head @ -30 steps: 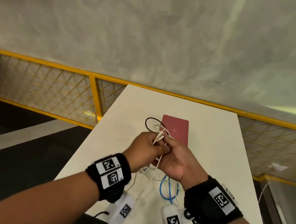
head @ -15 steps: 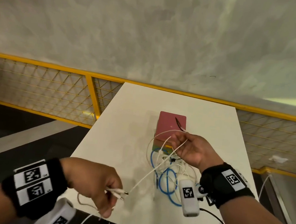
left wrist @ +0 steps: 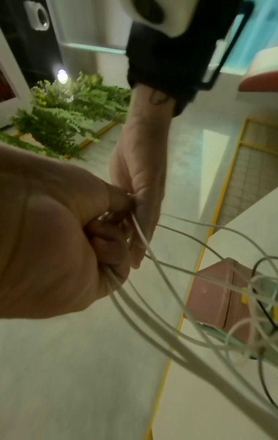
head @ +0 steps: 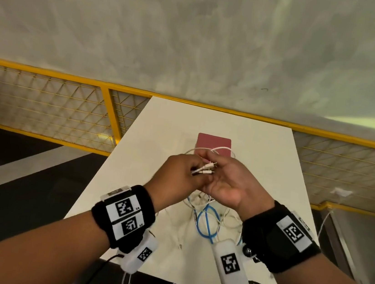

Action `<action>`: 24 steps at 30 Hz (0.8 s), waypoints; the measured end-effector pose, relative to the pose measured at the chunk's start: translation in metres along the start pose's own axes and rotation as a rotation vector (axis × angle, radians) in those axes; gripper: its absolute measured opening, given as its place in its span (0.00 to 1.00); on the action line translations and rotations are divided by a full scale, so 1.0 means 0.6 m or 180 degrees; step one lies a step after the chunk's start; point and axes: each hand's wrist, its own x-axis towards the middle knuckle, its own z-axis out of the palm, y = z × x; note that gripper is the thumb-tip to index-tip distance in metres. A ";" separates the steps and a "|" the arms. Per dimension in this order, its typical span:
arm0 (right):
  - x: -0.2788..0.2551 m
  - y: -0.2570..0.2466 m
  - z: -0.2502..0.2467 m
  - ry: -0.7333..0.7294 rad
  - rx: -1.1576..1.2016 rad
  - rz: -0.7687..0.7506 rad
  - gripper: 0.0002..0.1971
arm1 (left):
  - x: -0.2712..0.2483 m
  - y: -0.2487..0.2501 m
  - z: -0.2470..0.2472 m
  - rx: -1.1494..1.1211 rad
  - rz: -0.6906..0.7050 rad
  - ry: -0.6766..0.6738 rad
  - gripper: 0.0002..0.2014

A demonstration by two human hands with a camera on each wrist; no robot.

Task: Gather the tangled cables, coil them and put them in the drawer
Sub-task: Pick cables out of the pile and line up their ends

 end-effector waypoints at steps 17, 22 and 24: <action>-0.101 0.036 -0.065 -0.1064 -0.2771 0.0348 0.05 | -0.082 -0.020 -0.101 -0.0594 -0.0965 -0.0747 0.18; -0.109 0.092 -0.099 -0.1500 -0.4195 0.1139 0.08 | -0.062 0.010 -0.147 -0.1551 -0.1017 -0.0355 0.24; -0.096 0.113 -0.107 -0.1610 -0.4766 0.1398 0.14 | -0.056 0.031 -0.160 -0.1745 -0.0852 -0.0242 0.25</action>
